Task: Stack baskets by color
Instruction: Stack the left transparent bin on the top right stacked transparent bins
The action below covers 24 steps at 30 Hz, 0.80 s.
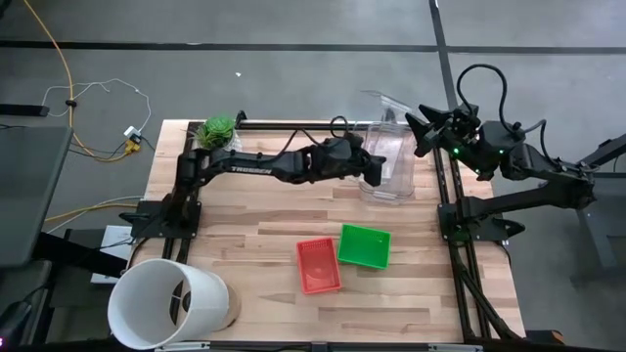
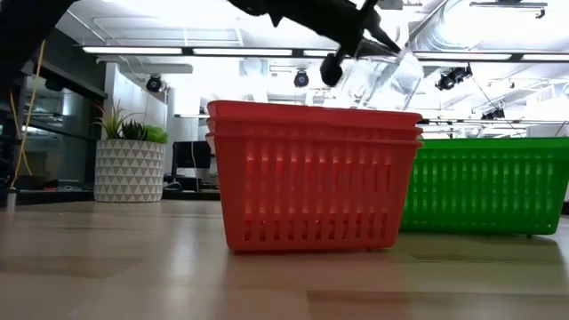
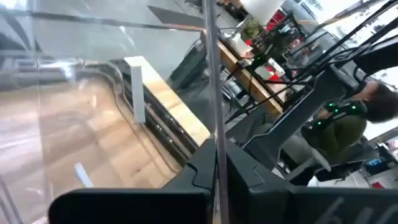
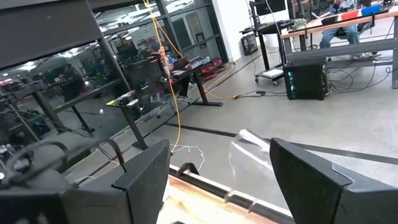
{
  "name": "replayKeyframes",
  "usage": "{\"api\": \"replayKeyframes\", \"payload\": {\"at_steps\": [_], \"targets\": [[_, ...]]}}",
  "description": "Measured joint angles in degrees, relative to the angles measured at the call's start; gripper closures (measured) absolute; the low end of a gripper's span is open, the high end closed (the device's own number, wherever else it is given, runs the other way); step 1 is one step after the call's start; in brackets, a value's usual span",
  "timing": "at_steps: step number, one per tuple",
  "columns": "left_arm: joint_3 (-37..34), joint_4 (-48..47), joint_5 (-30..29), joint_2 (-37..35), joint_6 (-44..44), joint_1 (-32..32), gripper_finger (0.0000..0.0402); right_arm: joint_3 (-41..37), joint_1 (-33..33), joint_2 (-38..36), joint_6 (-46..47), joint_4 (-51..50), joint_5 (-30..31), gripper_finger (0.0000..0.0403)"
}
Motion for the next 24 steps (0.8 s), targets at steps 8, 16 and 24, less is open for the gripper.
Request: {"api": "replayKeyframes", "payload": {"at_steps": [8,16,24], "targets": [[0.0,-10.5,-0.2,-2.3,4.8,0.7,0.0401,0.0,0.0,0.0,0.0,-0.2,-0.1,0.0140],[-0.1,-8.4,1.6,-4.1,5.1,1.1,0.0401,0.0,0.0,0.0,0.0,-0.2,-0.1,0.0140],[0.1,0.2,2.4,-5.4,4.2,1.0,0.0401,0.0,0.0,0.0,0.0,0.0,-0.1,0.0140]]}}
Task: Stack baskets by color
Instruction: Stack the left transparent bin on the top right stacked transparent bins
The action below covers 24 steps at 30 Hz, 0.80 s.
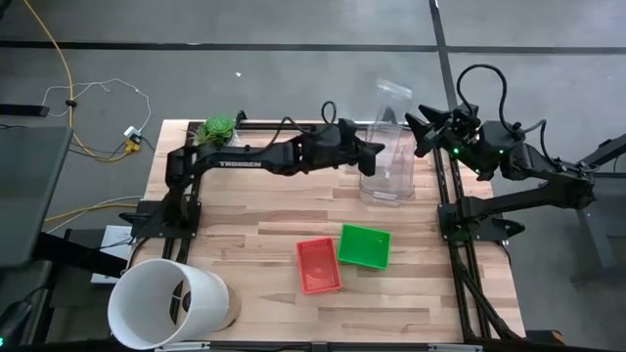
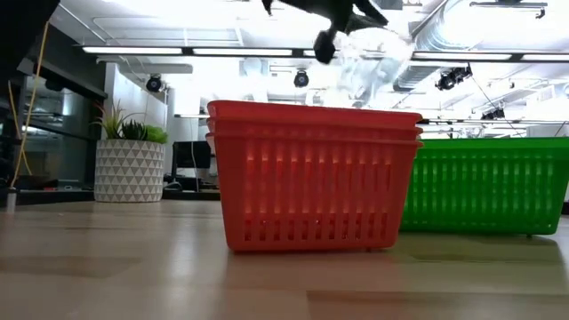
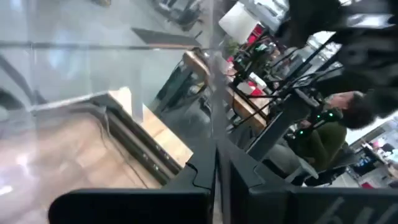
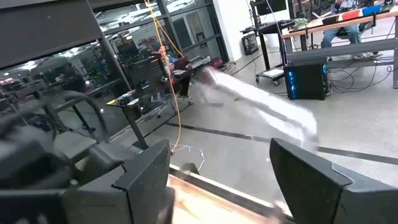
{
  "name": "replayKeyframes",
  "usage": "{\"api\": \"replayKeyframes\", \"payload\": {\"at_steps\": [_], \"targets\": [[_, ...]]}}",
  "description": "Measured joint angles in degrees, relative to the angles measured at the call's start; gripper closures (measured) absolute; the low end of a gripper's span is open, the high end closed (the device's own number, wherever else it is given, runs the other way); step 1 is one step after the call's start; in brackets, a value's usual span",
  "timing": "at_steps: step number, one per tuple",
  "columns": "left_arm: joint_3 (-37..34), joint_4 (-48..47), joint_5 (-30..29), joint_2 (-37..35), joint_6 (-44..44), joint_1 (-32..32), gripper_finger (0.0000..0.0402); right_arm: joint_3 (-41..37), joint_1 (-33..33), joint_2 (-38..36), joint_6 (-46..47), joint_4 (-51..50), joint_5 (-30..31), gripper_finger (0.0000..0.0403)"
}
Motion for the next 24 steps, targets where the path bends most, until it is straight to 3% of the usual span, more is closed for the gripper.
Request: {"api": "replayKeyframes", "payload": {"at_steps": [13,24], "targets": [[-0.1,1.4,0.9,5.8,-3.8,-1.8,0.0401,0.0,0.0,0.0,0.0,0.5,0.0,0.0140],[0.0,-8.3,2.6,5.2,1.6,-0.8,0.0401,0.0,0.0,0.0,0.0,0.4,-0.3,0.0140]]}}
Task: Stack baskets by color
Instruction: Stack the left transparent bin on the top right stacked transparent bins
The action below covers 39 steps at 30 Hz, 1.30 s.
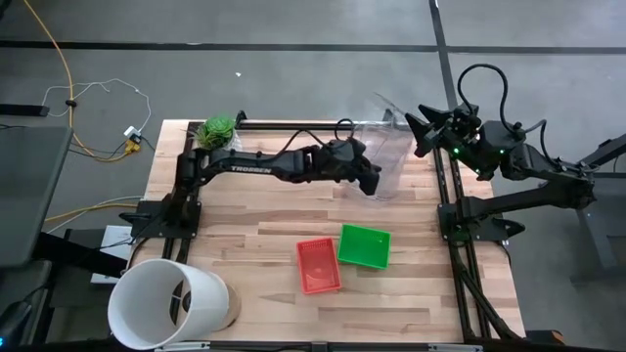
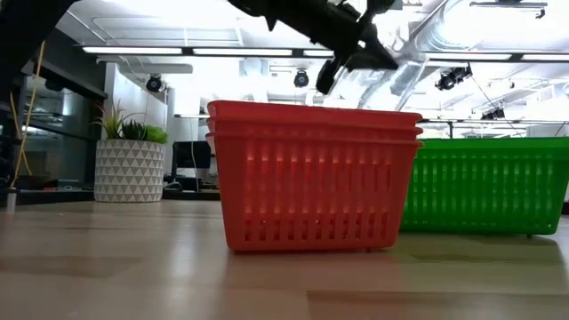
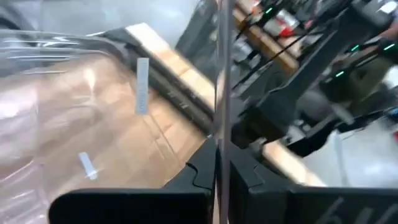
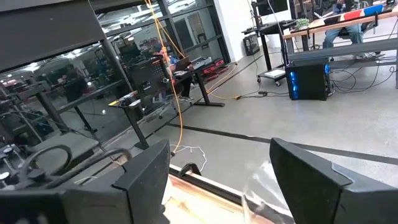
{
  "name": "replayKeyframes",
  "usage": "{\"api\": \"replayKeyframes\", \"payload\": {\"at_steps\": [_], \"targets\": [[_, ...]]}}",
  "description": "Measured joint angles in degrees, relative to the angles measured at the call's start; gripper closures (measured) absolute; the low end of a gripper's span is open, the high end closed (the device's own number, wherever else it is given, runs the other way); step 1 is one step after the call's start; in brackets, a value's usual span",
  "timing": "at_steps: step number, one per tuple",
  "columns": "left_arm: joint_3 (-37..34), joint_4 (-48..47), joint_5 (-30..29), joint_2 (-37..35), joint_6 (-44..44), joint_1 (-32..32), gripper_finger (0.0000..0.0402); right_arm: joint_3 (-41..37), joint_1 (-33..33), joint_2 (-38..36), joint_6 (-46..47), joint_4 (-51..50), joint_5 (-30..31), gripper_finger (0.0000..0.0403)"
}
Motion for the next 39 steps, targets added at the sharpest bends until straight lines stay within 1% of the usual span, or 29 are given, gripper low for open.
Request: {"api": "replayKeyframes", "payload": {"at_steps": [3,11,15,19,23,25,29,33,36,39], "targets": [[0.0,-4.8,0.2,-0.5,0.8,0.6,0.0401,0.0,0.0,0.0,0.0,0.0,0.0,0.0140],[0.4,-10.4,0.8,-2.5,3.9,1.8,0.0401,0.0,0.0,0.0,0.0,0.0,-0.1,0.0140],[4.3,-19.0,0.7,-3.1,10.6,2.2,0.0401,0.0,0.0,0.0,-0.7,0.0,0.0,0.0140],[11.1,-31.4,0.5,-3.1,18.3,2.0,0.0401,0.0,0.0,0.0,-1.1,-0.3,0.0,0.0140],[15.3,-42.7,-5.3,-3.1,25.3,0.8,0.0401,0.0,0.0,0.0,-1.4,-0.3,0.0,0.0140],[16.0,-45.7,-7.1,-3.1,27.3,0.2,0.0401,0.0,-0.1,0.0,-1.5,-0.3,0.1,0.0140],[16.0,-49.6,-8.4,-3.0,27.7,-1.1,0.0401,0.0,-0.1,0.0,-1.5,-0.5,1.1,0.0140],[15.9,-48.2,-11.6,-2.1,24.7,-2.6,0.0401,0.0,-0.1,0.0,-1.5,-0.5,1.2,0.0140],[16.0,-45.6,-12.4,-1.8,21.2,-3.2,0.0401,0.0,-0.1,0.0,-1.5,-0.6,1.3,0.0140],[16.0,-46.6,-13.4,-1.2,18.8,-3.5,0.0401,0.0,-0.1,0.0,-1.5,-0.6,1.3,0.0140]]}}
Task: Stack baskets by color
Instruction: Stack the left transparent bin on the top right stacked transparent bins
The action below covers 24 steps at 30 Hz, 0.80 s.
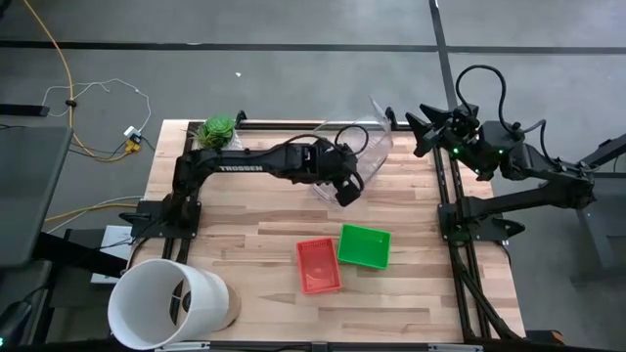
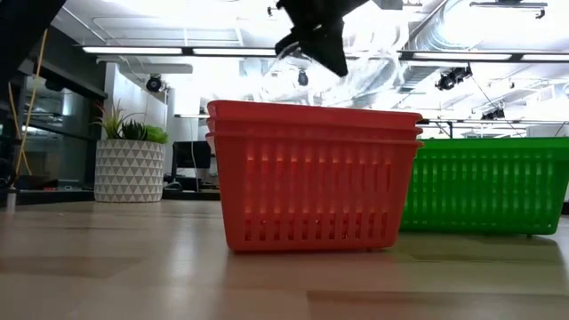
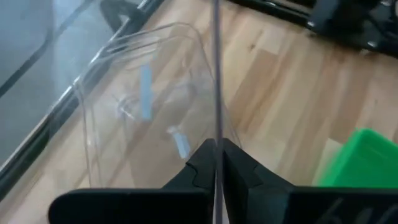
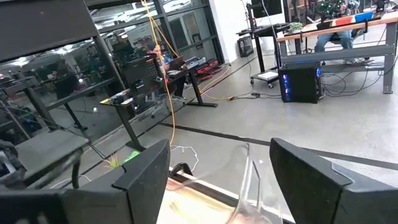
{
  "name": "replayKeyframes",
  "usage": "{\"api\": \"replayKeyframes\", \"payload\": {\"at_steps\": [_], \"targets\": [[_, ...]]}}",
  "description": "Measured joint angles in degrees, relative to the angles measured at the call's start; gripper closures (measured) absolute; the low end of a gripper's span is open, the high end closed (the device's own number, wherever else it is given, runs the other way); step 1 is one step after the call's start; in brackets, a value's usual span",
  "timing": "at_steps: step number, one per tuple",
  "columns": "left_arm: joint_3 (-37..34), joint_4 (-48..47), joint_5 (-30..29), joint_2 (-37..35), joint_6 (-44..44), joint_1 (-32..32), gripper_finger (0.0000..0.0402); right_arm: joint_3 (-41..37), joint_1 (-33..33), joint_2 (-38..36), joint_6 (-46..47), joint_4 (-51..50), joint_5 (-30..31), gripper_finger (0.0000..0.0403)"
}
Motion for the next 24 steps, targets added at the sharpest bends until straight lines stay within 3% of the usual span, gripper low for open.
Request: {"api": "replayKeyframes", "payload": {"at_steps": [10,24], "targets": [[0.0,0.4,-3.7,2.9,-8.5,-2.8,0.0401,0.0,0.0,0.1,0.0,-0.3,0.9,0.0140],[0.0,-2.7,-7.0,5.5,-13.9,-4.9,0.0401,0.0,0.0,0.1,-0.7,-1.7,1.2,0.0140]]}}
